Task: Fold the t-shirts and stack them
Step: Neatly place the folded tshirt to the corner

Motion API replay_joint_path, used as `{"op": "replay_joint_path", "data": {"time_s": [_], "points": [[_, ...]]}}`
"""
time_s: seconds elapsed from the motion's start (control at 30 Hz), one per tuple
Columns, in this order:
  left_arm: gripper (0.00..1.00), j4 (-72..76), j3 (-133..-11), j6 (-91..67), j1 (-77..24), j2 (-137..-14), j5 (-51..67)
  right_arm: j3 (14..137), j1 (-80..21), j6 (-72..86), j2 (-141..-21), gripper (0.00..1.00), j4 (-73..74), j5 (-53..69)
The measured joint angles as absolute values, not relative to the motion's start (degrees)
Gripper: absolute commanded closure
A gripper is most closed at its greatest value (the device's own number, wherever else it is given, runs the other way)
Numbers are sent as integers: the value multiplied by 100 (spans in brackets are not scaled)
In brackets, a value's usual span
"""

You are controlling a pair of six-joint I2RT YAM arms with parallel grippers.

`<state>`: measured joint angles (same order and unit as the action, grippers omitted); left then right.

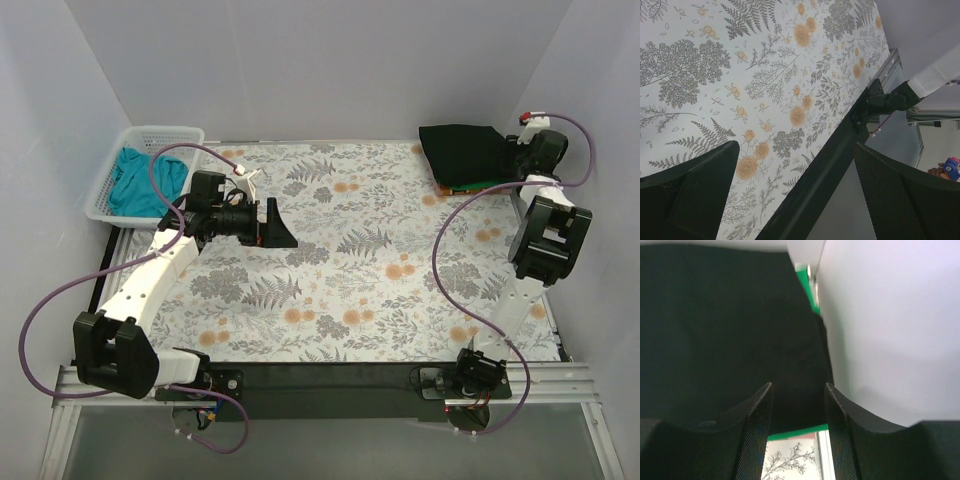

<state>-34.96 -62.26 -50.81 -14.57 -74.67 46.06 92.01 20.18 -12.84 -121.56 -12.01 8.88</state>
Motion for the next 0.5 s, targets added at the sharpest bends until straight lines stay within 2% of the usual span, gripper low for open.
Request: {"op": "replay_joint_path", "data": {"time_s": [0.17, 0.37, 0.43, 0.5], "points": [[2, -3623, -6228, -5037, -1457, -7467, 4484, 9157, 2023, -1402, -12401, 43, -1028, 768], [2, -3760, -6228, -5004, -1406, -7467, 4359, 8626, 2023, -1559, -11716, 20, -729, 836], [2, -3806, -6228, -5009, -1372, -7467, 4292, 8420, 2023, -1603, -11214, 4, -456, 952], [2, -3887, -6230, -5011, -1334, -7472, 4171, 8256, 2023, -1688, -10600, 2, -93, 1114]]}}
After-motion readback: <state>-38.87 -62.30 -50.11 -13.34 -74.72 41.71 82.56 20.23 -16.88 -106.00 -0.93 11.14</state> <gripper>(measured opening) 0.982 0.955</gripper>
